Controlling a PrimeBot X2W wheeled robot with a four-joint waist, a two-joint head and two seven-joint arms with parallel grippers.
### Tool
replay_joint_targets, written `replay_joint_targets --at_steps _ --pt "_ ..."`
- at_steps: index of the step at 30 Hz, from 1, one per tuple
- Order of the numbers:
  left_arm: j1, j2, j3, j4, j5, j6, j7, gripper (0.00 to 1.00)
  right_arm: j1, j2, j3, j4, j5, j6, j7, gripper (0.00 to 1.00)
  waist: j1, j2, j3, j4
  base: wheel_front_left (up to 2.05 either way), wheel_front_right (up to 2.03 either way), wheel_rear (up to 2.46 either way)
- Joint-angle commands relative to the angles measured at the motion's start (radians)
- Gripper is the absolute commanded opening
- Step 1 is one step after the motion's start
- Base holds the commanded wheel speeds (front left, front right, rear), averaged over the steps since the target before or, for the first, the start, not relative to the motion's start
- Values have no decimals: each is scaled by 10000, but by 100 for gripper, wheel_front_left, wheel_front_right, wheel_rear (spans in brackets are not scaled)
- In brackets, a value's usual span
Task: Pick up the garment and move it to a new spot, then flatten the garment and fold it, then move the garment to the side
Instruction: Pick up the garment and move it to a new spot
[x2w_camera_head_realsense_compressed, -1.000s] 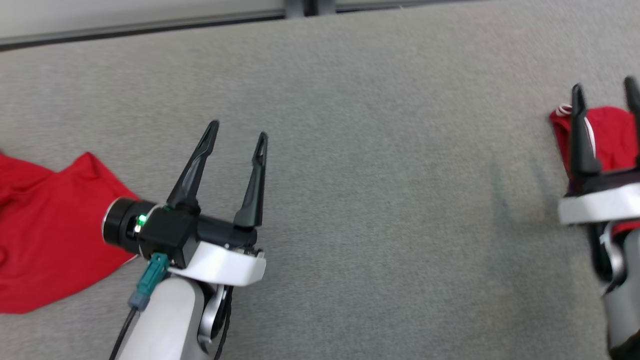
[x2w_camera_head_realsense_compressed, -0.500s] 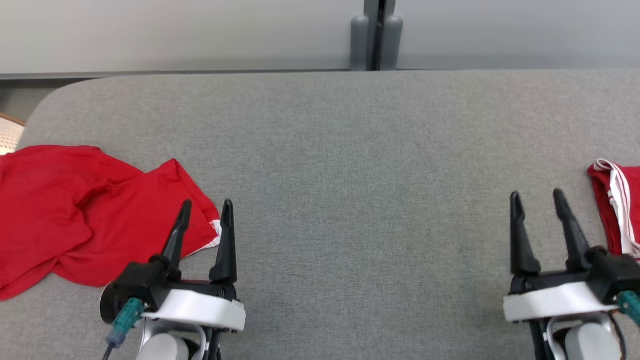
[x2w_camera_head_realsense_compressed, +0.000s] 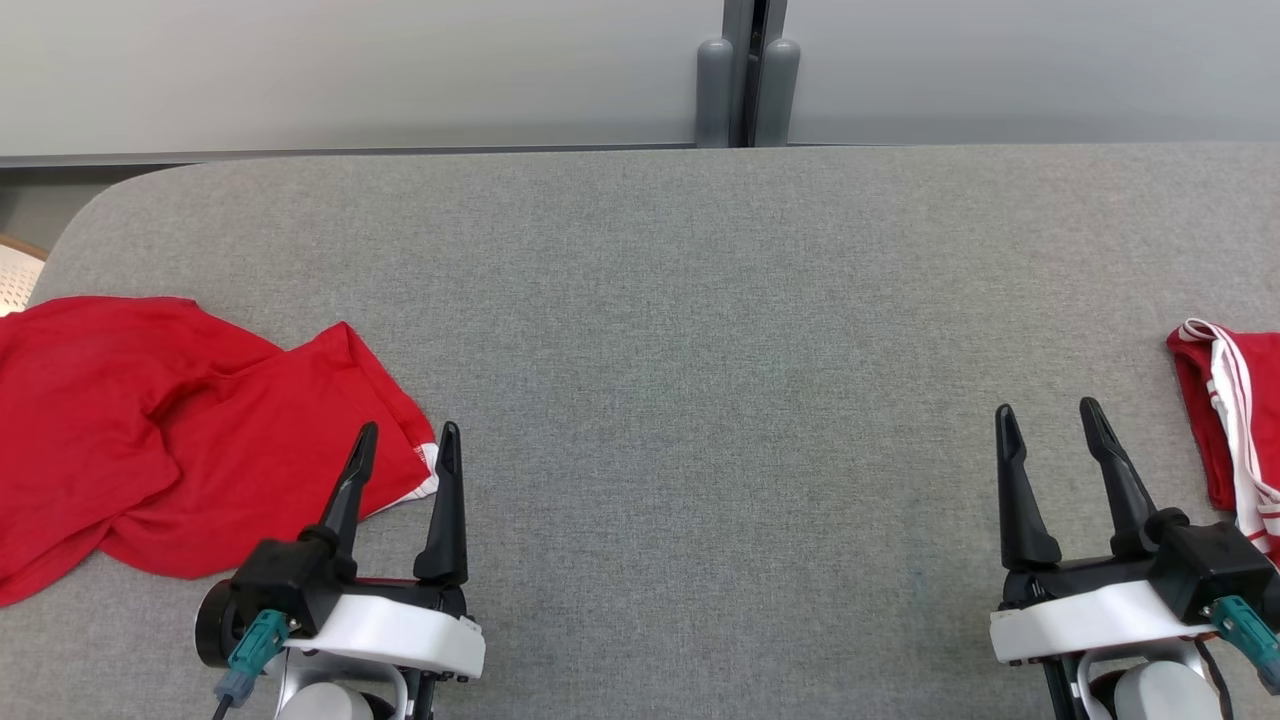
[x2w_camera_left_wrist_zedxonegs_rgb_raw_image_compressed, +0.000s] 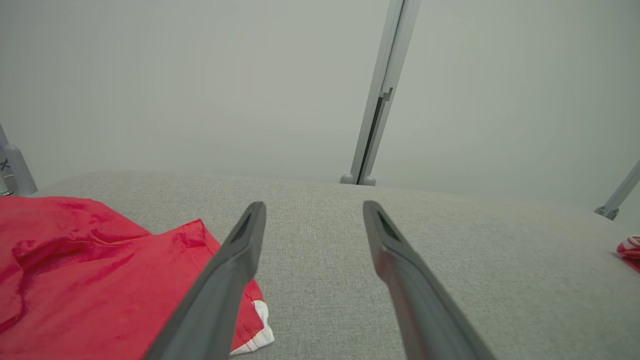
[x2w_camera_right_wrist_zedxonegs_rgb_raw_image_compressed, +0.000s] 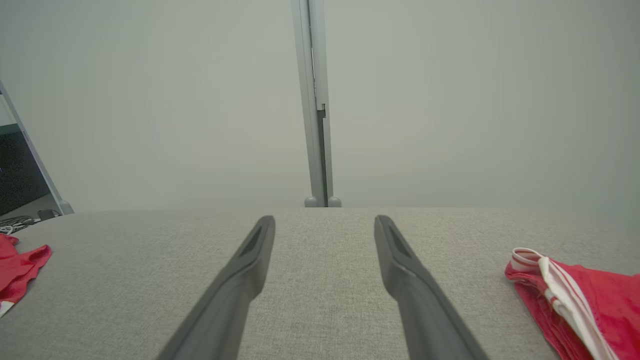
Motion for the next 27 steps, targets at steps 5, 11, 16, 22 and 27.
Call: replay_joint_targets --at_steps 5,11,16,22,27 --pt "-94 35 5 1 49 62 2 100 -56 -11 30 22 120 -18 -11 100 0 0 -9 -23 0 0 0" --pt "-121 35 4 23 89 67 2 100 -94 -11 79 17 213 -18 -9 100 0 0 20 -44 0 0 0" --pt "-155 35 -24 37 65 86 2 100 -90 -10 64 49 219 -18 -11 100 0 0 53 -8 0 0 0" --pt "-212 36 -94 10 -44 112 2 100 -45 -8 158 96 267 -18 -9 100 0 0 68 440 0 0 0" --pt "-104 36 -110 3 -154 200 2 100 -109 -9 441 183 194 -18 -11 100 0 0 56 1116 0 0 0"
